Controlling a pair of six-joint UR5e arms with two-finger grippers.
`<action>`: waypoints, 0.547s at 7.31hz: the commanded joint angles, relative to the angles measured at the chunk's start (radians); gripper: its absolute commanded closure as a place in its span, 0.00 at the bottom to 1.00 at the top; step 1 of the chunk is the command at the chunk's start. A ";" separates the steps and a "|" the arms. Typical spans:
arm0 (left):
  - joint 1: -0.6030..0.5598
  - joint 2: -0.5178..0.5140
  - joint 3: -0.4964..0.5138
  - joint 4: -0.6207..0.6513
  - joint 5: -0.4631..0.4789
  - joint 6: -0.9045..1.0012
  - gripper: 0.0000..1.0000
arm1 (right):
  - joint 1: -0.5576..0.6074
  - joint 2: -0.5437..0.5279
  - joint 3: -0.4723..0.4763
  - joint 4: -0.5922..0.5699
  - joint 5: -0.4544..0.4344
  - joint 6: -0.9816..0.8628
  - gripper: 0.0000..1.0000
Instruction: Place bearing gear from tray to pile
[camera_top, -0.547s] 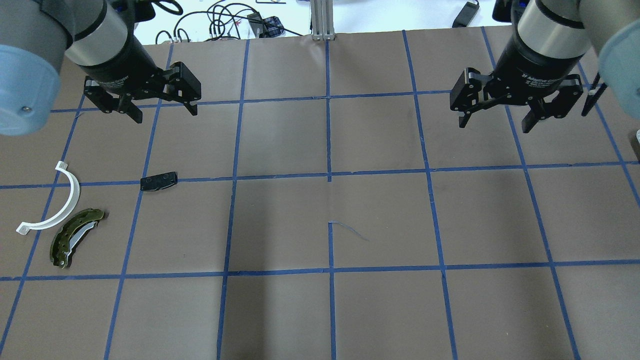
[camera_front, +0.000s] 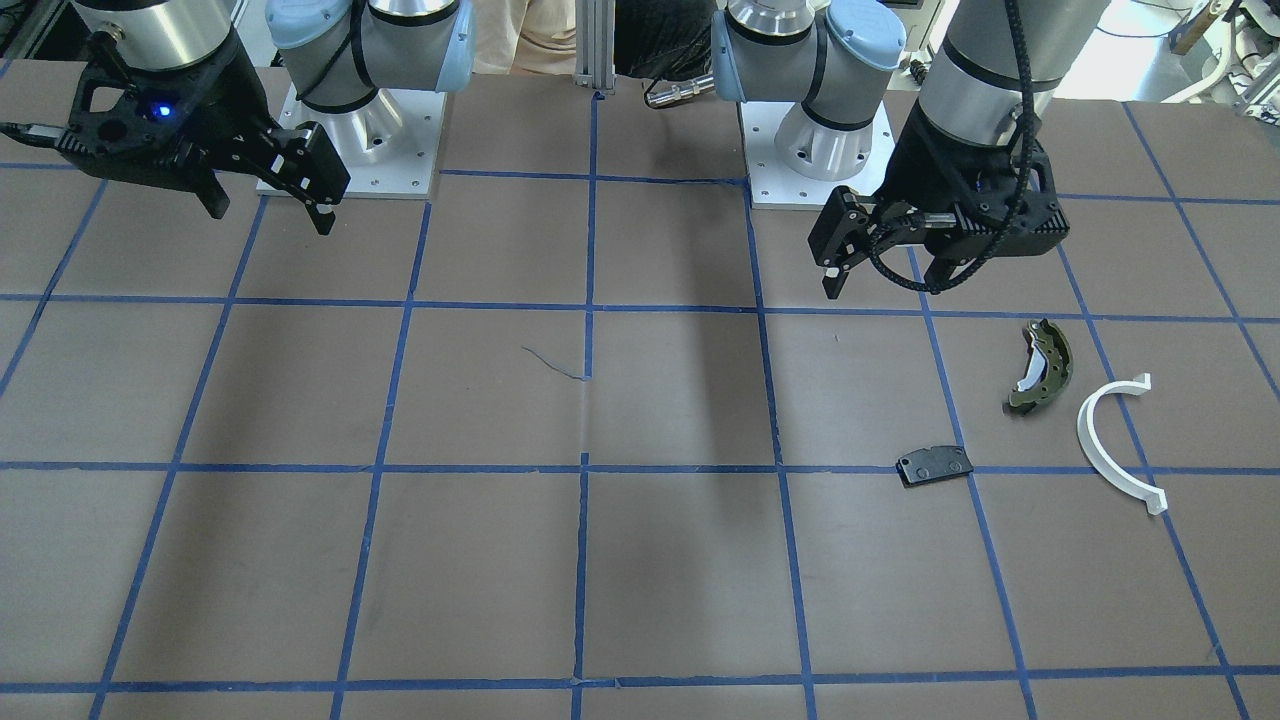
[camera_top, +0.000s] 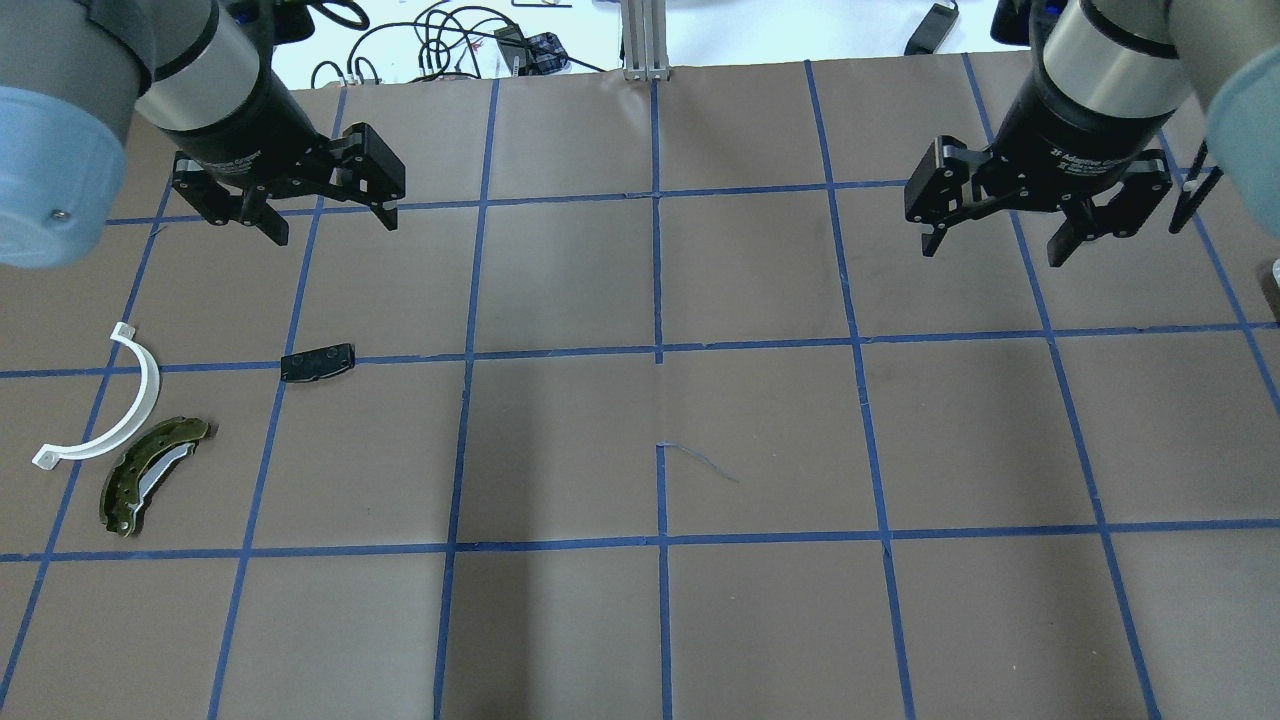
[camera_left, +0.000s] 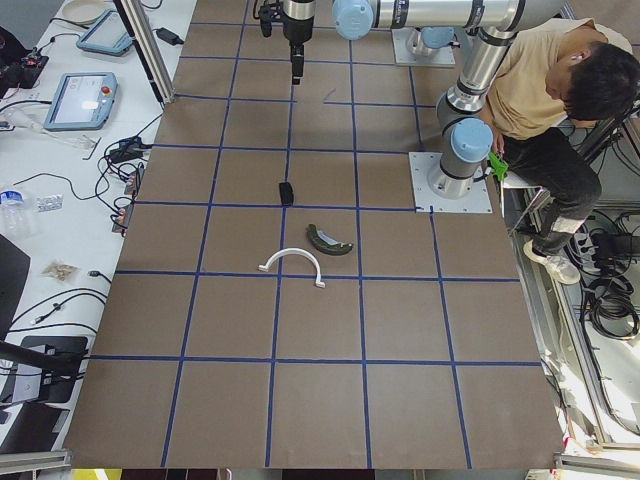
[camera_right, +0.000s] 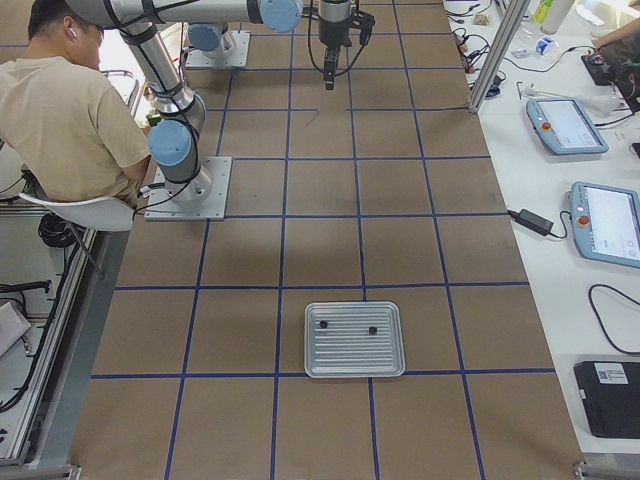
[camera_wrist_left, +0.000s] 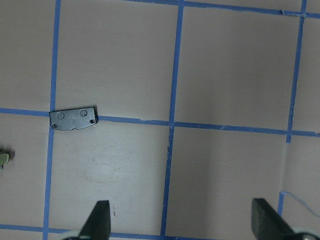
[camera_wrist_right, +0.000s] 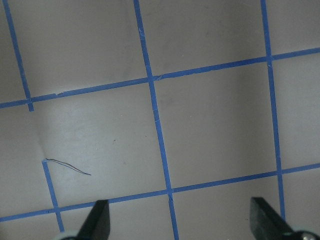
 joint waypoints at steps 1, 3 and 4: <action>0.000 0.000 -0.001 0.000 0.001 0.000 0.00 | -0.004 0.001 0.000 0.025 -0.002 0.002 0.00; 0.000 0.002 -0.001 0.000 0.001 0.000 0.00 | -0.007 0.002 0.000 0.048 -0.005 -0.001 0.00; 0.000 0.002 -0.002 -0.001 0.001 0.000 0.00 | -0.007 0.002 0.000 0.050 0.000 0.000 0.00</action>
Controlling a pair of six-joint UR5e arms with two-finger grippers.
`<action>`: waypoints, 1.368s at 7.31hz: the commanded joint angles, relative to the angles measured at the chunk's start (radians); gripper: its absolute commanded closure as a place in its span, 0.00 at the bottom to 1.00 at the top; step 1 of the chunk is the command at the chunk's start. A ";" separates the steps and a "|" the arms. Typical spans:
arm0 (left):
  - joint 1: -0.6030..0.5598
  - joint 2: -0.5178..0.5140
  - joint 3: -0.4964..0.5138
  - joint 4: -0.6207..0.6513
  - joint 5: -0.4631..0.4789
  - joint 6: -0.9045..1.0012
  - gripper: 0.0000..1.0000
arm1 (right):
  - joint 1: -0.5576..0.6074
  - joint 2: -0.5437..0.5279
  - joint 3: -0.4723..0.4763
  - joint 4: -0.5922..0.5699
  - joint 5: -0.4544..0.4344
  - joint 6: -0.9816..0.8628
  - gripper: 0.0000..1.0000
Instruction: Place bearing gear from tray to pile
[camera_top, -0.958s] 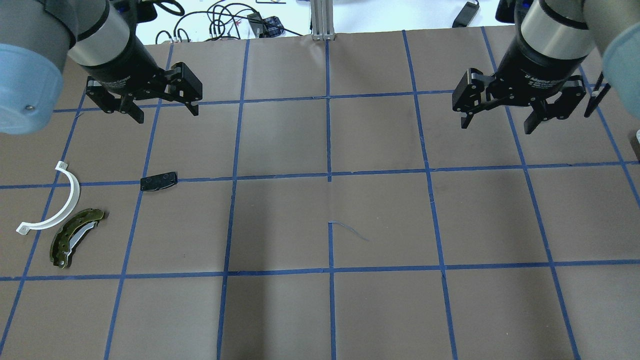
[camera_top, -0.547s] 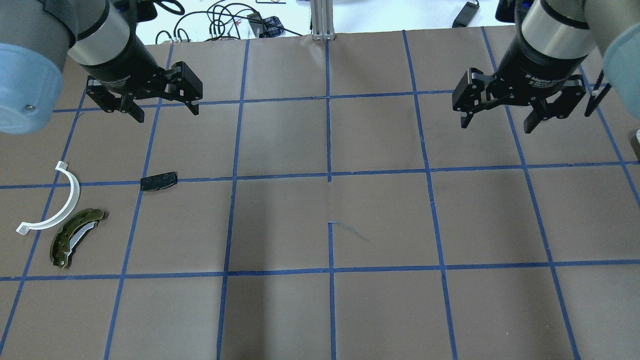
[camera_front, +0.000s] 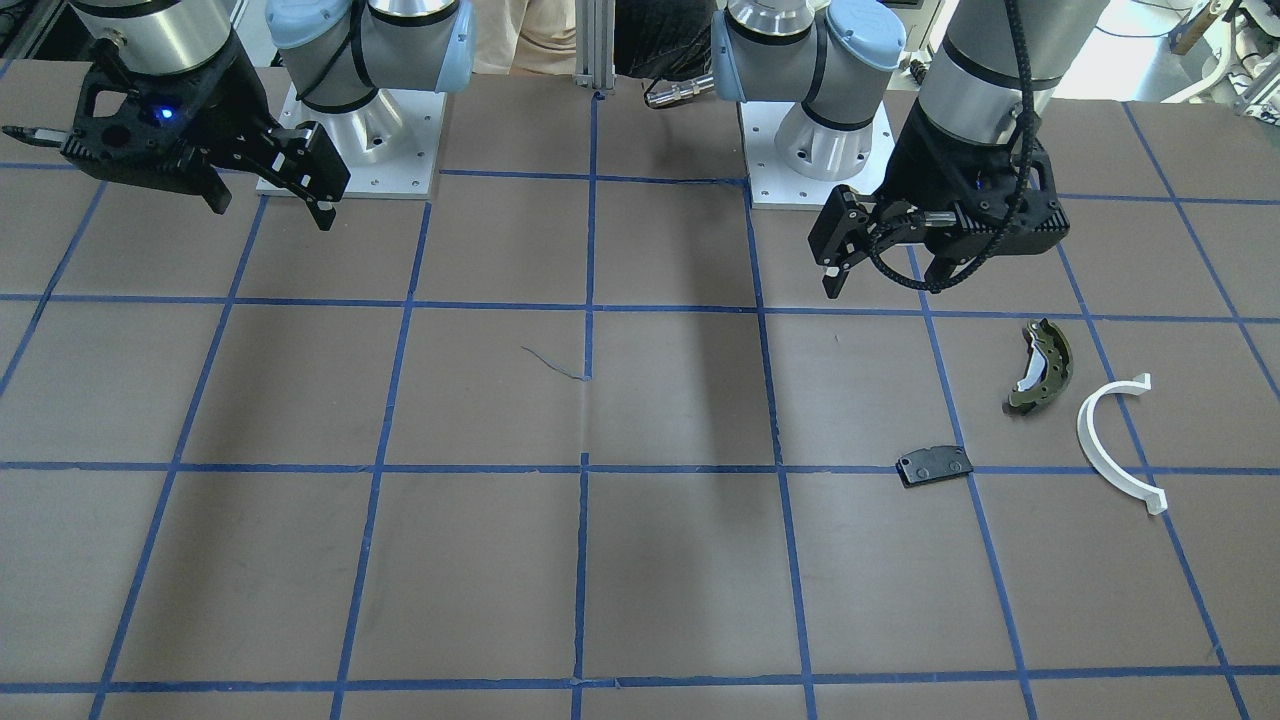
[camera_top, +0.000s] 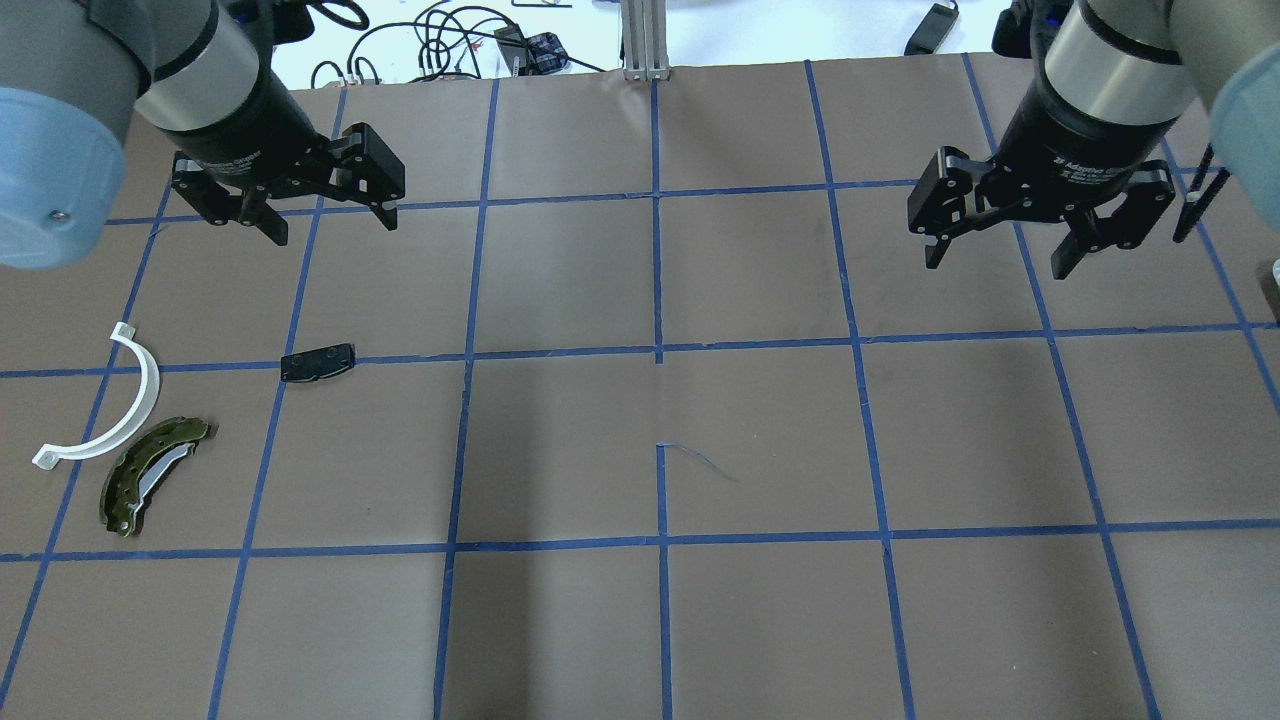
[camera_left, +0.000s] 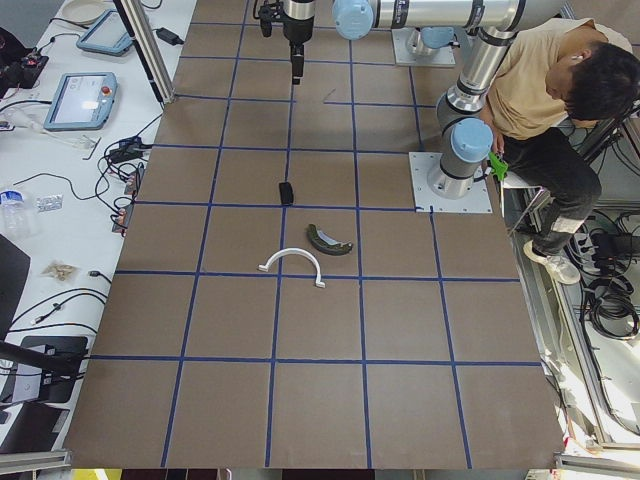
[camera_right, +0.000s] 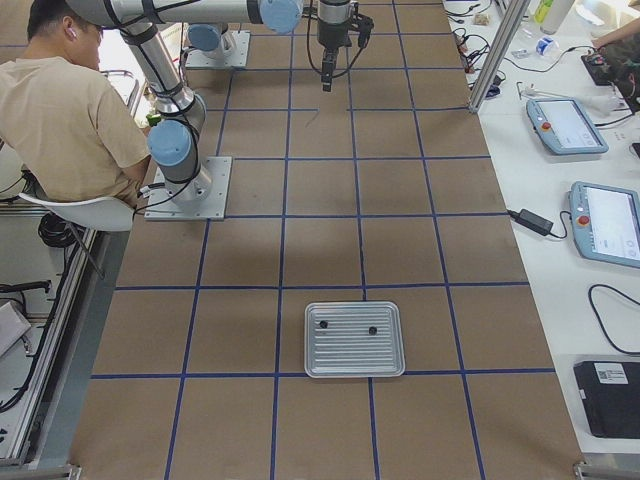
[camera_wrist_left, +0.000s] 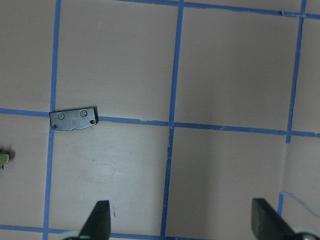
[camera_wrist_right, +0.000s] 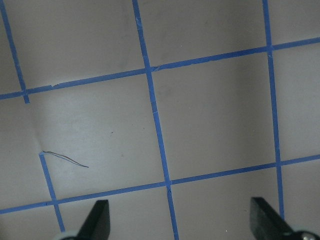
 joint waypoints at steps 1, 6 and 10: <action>0.000 0.000 -0.001 -0.001 0.000 0.000 0.00 | -0.003 0.000 0.000 0.006 0.001 0.001 0.00; -0.002 -0.005 0.000 -0.001 0.000 0.000 0.00 | -0.007 0.002 0.000 0.004 -0.020 -0.004 0.00; 0.000 -0.006 0.005 0.000 0.000 0.002 0.00 | -0.249 0.037 0.000 -0.010 -0.021 -0.182 0.00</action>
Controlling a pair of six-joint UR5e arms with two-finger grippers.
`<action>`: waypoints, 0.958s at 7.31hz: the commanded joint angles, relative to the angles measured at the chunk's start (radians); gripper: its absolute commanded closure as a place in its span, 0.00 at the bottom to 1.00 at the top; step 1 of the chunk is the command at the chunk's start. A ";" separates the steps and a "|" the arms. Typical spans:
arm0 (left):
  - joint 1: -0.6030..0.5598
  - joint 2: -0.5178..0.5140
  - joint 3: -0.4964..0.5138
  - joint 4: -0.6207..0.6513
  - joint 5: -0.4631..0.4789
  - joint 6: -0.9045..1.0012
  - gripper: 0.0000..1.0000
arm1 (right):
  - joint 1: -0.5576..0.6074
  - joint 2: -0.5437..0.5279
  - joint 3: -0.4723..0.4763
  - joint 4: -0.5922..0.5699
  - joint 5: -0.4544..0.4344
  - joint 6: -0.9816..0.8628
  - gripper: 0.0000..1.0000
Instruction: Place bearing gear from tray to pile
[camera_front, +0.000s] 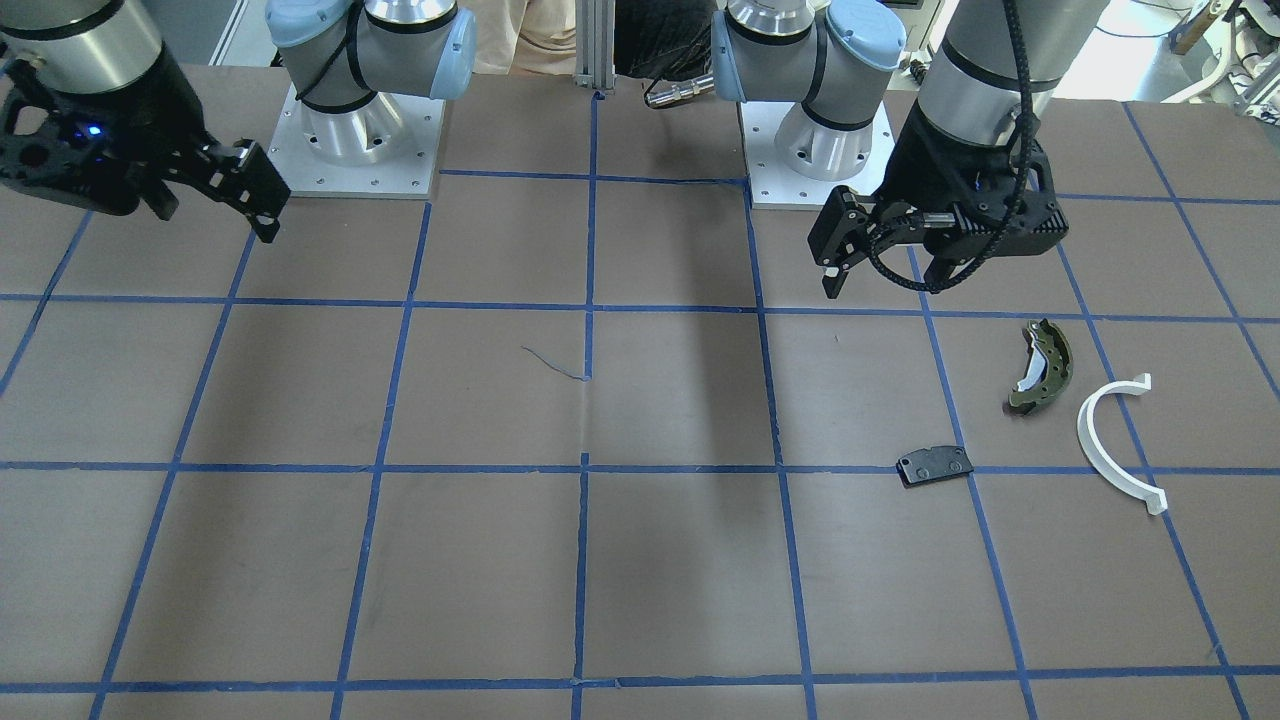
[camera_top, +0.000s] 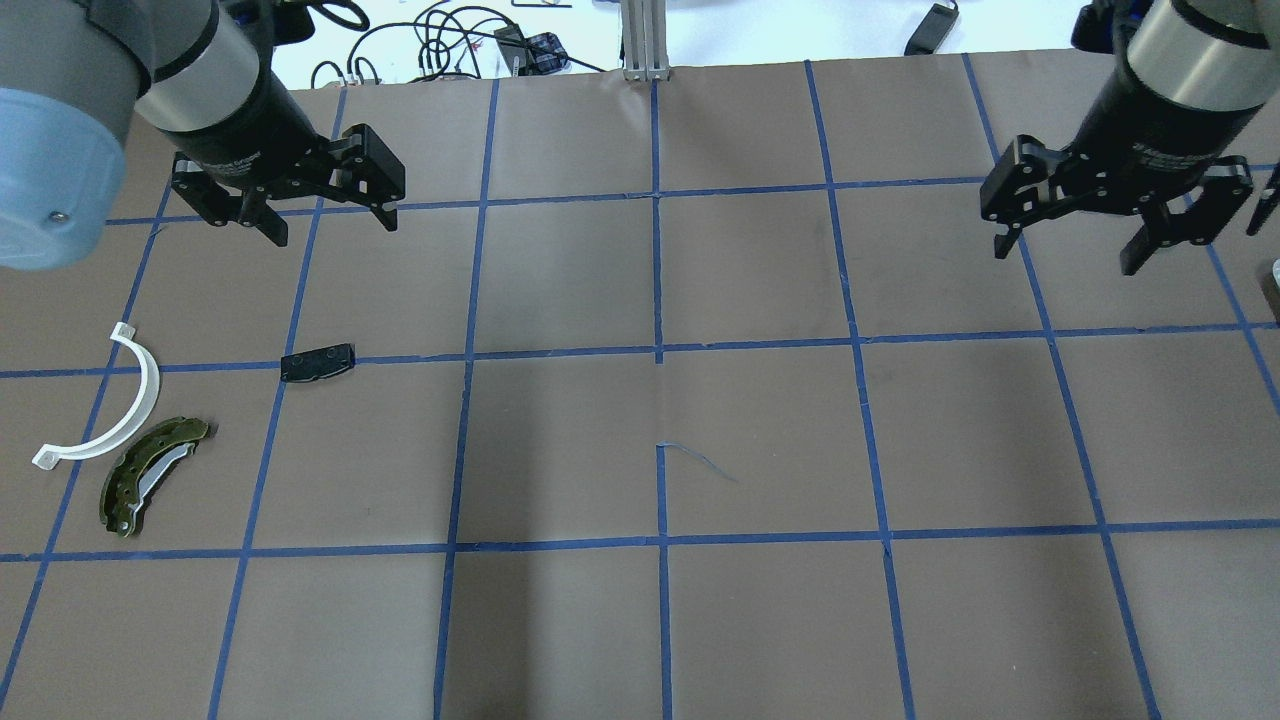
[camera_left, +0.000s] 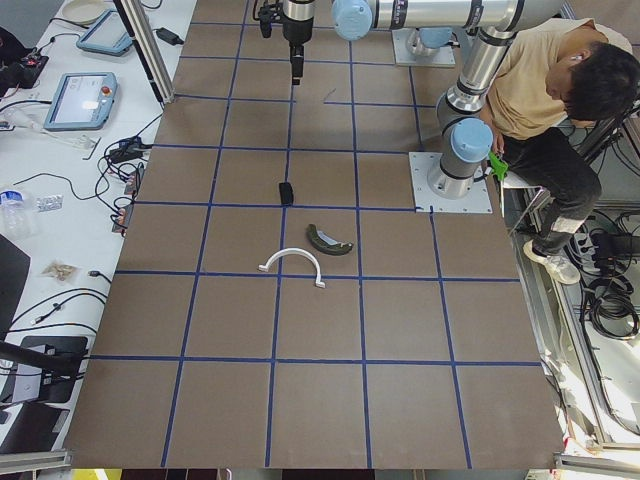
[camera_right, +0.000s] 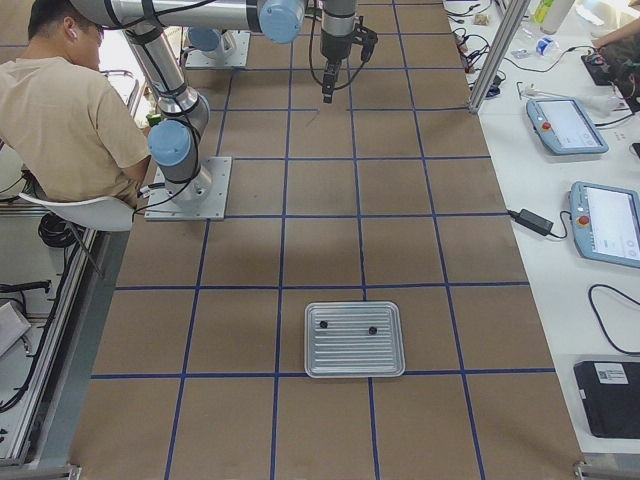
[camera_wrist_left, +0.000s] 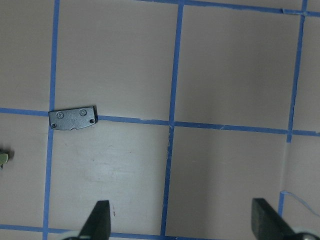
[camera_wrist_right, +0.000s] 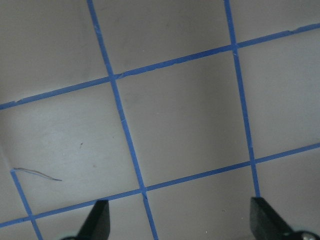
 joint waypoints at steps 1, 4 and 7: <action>0.000 -0.011 0.001 0.003 0.000 0.000 0.00 | -0.166 0.038 0.000 -0.011 0.001 -0.206 0.00; 0.000 -0.003 -0.002 0.003 0.000 0.002 0.00 | -0.335 0.159 -0.002 -0.194 -0.063 -0.330 0.00; -0.001 -0.005 -0.004 0.002 0.000 0.005 0.00 | -0.489 0.326 -0.029 -0.398 -0.099 -0.566 0.00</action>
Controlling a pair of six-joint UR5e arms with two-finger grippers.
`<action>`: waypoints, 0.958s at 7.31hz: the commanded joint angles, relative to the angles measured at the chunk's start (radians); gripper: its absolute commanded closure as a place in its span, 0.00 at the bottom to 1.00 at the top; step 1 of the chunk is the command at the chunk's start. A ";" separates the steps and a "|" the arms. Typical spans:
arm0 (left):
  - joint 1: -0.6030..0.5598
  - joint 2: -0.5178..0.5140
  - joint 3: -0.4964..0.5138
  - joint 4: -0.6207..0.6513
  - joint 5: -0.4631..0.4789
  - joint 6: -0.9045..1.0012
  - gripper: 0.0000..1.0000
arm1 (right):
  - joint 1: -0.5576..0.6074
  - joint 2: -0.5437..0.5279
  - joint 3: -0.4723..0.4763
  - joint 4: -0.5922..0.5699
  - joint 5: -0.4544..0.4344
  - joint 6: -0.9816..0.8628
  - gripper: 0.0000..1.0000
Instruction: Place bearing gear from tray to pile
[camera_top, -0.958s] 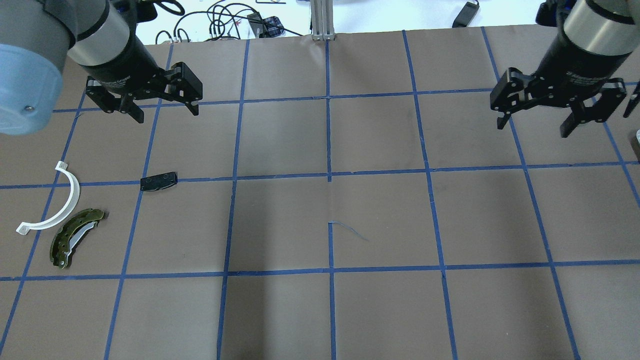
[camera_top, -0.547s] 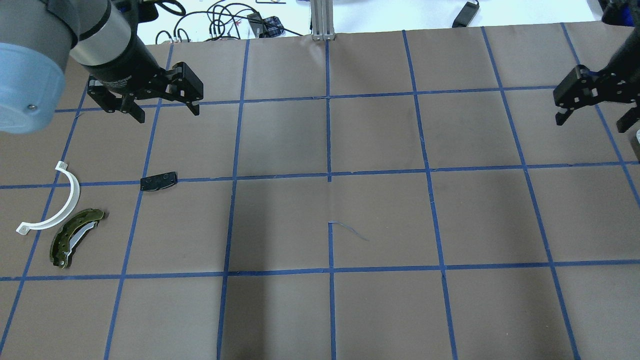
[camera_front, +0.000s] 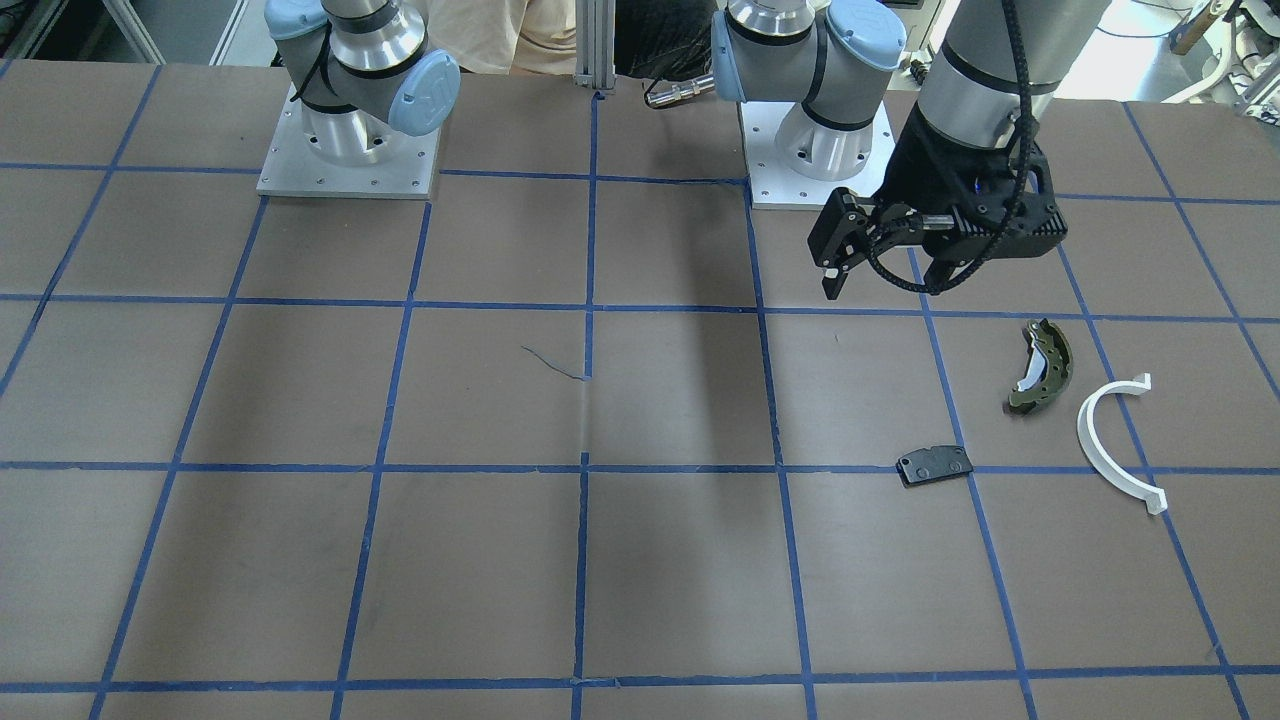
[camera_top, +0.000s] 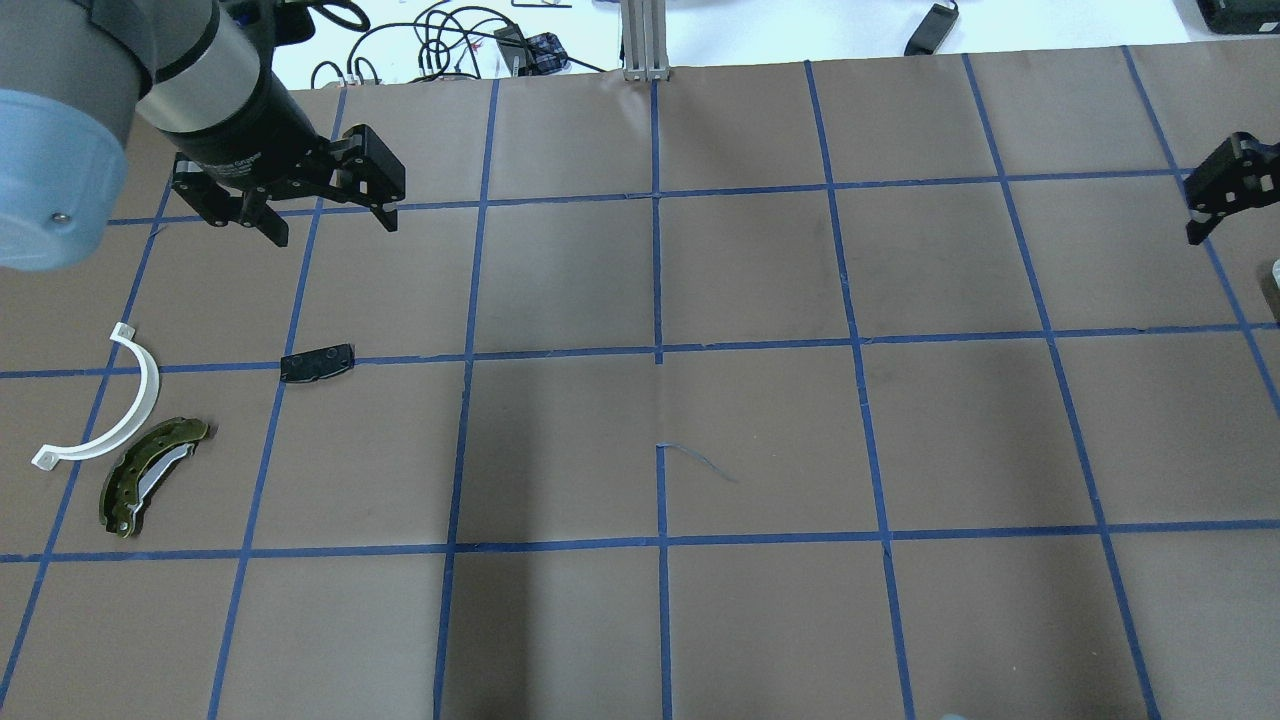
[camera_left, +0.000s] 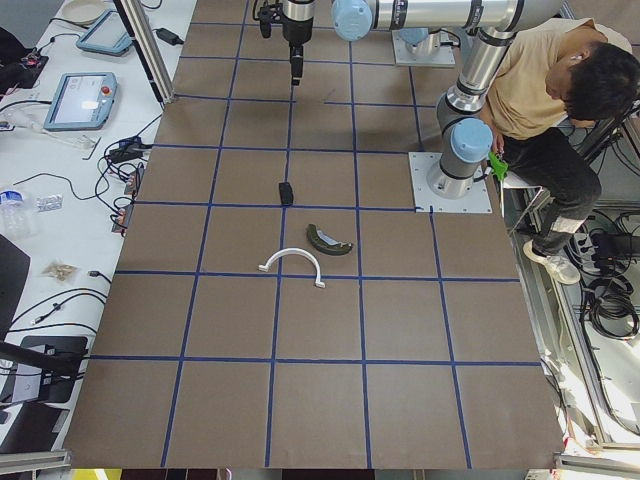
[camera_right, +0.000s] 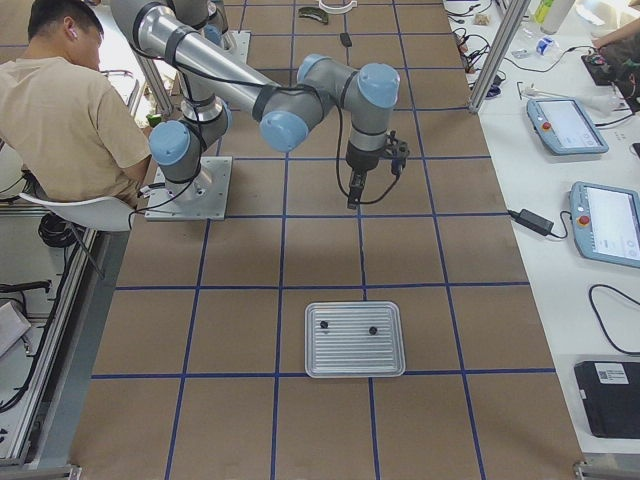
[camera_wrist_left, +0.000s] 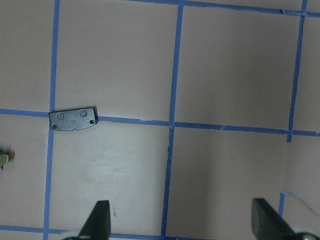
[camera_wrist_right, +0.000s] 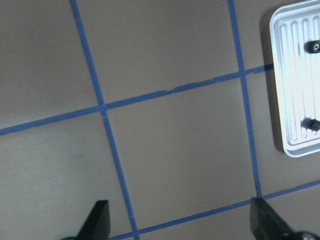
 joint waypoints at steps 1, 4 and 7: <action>-0.001 -0.009 0.000 0.001 0.000 0.002 0.00 | -0.113 0.128 -0.057 -0.070 0.005 -0.131 0.00; -0.001 -0.003 -0.002 0.000 0.000 0.000 0.00 | -0.191 0.335 -0.223 -0.090 0.011 -0.266 0.00; -0.001 0.000 -0.001 0.000 -0.002 0.000 0.00 | -0.215 0.469 -0.293 -0.177 0.058 -0.340 0.11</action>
